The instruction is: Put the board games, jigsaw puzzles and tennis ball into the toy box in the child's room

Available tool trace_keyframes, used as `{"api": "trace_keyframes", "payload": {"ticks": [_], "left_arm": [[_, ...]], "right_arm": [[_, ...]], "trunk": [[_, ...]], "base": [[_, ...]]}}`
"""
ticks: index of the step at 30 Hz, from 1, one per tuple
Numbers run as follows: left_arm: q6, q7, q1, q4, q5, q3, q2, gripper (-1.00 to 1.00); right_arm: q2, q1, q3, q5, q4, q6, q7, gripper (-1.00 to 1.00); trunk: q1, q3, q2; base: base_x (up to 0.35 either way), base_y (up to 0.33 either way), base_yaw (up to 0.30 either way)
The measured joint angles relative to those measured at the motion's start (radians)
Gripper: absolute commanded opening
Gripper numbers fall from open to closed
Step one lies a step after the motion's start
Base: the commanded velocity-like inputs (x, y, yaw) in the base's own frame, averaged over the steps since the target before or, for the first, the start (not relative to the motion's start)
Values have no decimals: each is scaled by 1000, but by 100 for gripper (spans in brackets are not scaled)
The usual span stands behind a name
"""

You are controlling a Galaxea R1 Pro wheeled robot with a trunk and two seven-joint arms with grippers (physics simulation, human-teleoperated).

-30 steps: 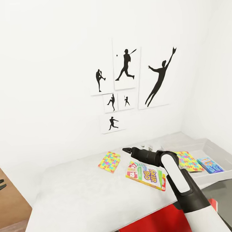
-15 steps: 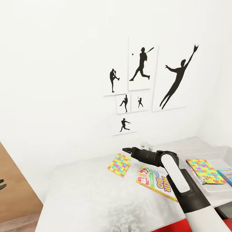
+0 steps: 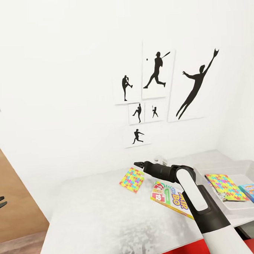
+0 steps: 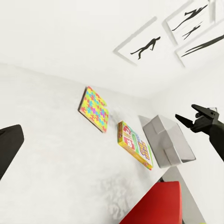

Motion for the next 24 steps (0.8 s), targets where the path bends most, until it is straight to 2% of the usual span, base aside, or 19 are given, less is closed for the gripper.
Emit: {"api": "trace_keyframes", "payload": {"ticks": [10, 24], "left_arm": [[0, 0, 0, 0, 0, 0, -1, 100], [0, 0, 0, 0, -1, 0, -1, 100]], "right_arm": [[0, 0, 0, 0, 2, 0, 0, 100], [-1, 0, -2, 0, 0, 1, 3, 100]], "trunk": [[0, 0, 0], [0, 0, 0]], "base": [[-1, 125, 0], [0, 16, 0]]}}
